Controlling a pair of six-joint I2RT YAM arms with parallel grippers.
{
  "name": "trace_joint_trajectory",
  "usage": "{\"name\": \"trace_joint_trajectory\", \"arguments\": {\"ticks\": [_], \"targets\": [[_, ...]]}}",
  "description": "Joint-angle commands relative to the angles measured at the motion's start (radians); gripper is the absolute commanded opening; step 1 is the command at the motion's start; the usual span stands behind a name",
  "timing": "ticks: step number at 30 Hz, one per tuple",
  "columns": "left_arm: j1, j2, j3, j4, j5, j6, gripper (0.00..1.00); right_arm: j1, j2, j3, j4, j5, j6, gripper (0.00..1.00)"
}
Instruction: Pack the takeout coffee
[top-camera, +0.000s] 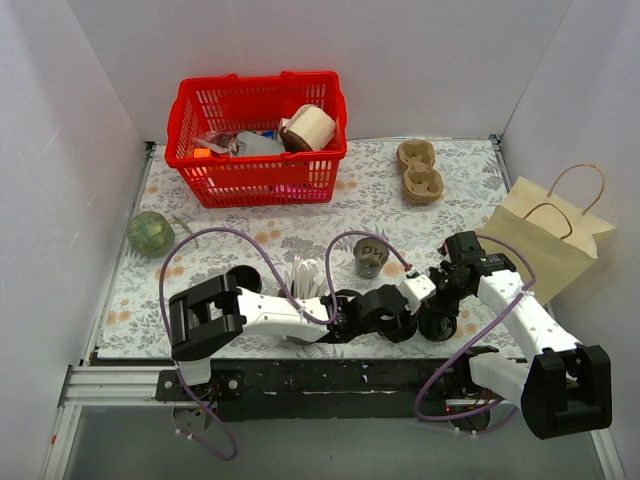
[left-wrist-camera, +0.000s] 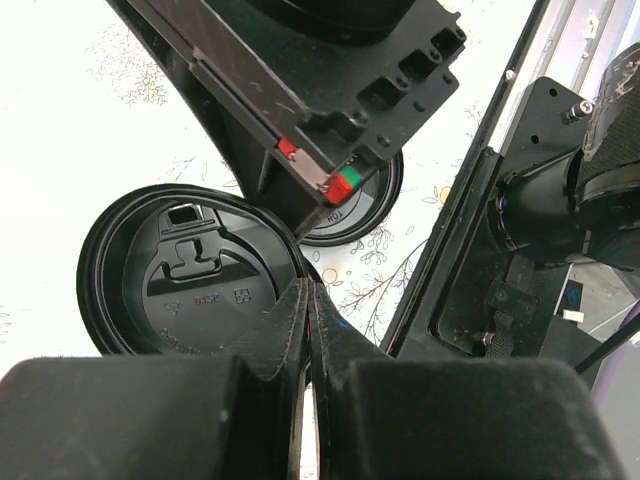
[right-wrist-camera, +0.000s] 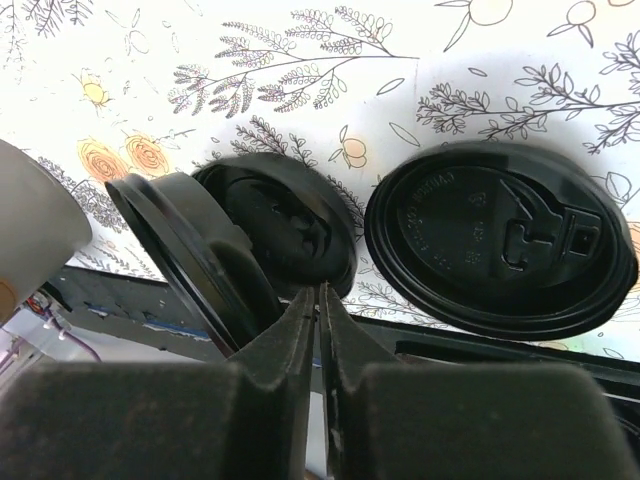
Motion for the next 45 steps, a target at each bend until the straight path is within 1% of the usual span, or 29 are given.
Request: {"name": "trace_joint_trajectory", "arguments": {"ticks": [1, 3, 7, 10, 11, 12, 14, 17, 21, 25, 30, 34, 38, 40, 43, 44, 45], "targets": [[-0.018, -0.05, -0.012, 0.024, -0.05, 0.001, 0.0, -0.004, -0.01, 0.009, 0.019, -0.002, 0.02, 0.09], [-0.018, -0.06, -0.018, 0.024, -0.05, -0.011, 0.0, -0.003, -0.013, 0.012, 0.021, 0.017, 0.02, 0.02], [-0.018, -0.092, -0.038, 0.013, -0.07, -0.054, 0.0, -0.003, -0.01, 0.013, 0.027, 0.025, -0.015, 0.01], [-0.018, -0.148, -0.056, -0.018, -0.096, -0.08, 0.0, -0.003, -0.007, 0.01, 0.056, 0.025, -0.075, 0.09], [-0.018, -0.171, -0.075, -0.025, -0.095, -0.101, 0.0, -0.003, -0.004, 0.007, 0.068, 0.01, -0.117, 0.17], [-0.018, -0.191, -0.089, -0.035, -0.089, -0.105, 0.0, -0.004, 0.005, 0.006, 0.084, 0.007, -0.133, 0.22], [-0.018, -0.25, -0.125, -0.042, -0.083, -0.12, 0.0, -0.003, 0.022, 0.006, 0.124, 0.001, -0.159, 0.27], [-0.018, -0.297, -0.145, -0.077, -0.113, -0.137, 0.0, -0.003, 0.053, -0.004, 0.176, -0.033, -0.185, 0.31], [-0.018, -0.304, -0.162, -0.136, -0.193, -0.164, 0.0, 0.012, 0.09, -0.017, 0.208, -0.024, -0.207, 0.34], [-0.018, -0.299, -0.172, -0.153, -0.196, -0.194, 0.0, 0.041, 0.102, -0.019, 0.231, -0.027, -0.222, 0.36], [-0.018, -0.308, -0.181, -0.153, -0.202, -0.208, 0.0, 0.072, 0.125, -0.034, 0.22, 0.036, -0.22, 0.37], [-0.018, -0.313, -0.182, -0.153, -0.208, -0.208, 0.0, 0.084, 0.131, -0.054, 0.217, 0.048, -0.222, 0.37], [-0.018, -0.314, -0.19, -0.153, -0.216, -0.206, 0.0, 0.104, 0.134, -0.068, 0.227, 0.022, -0.216, 0.37], [-0.018, -0.316, -0.191, -0.153, -0.219, -0.209, 0.0, 0.115, 0.137, -0.076, 0.23, 0.021, -0.208, 0.34], [-0.018, -0.323, -0.198, -0.145, -0.219, -0.206, 0.0, 0.121, 0.133, -0.082, 0.236, 0.03, -0.193, 0.22], [-0.018, -0.324, -0.201, -0.144, -0.219, -0.204, 0.0, 0.12, 0.119, -0.076, 0.236, 0.031, -0.181, 0.14], [-0.018, -0.328, -0.202, -0.142, -0.219, -0.203, 0.0, 0.121, 0.113, -0.068, 0.221, 0.036, -0.173, 0.11]]}}
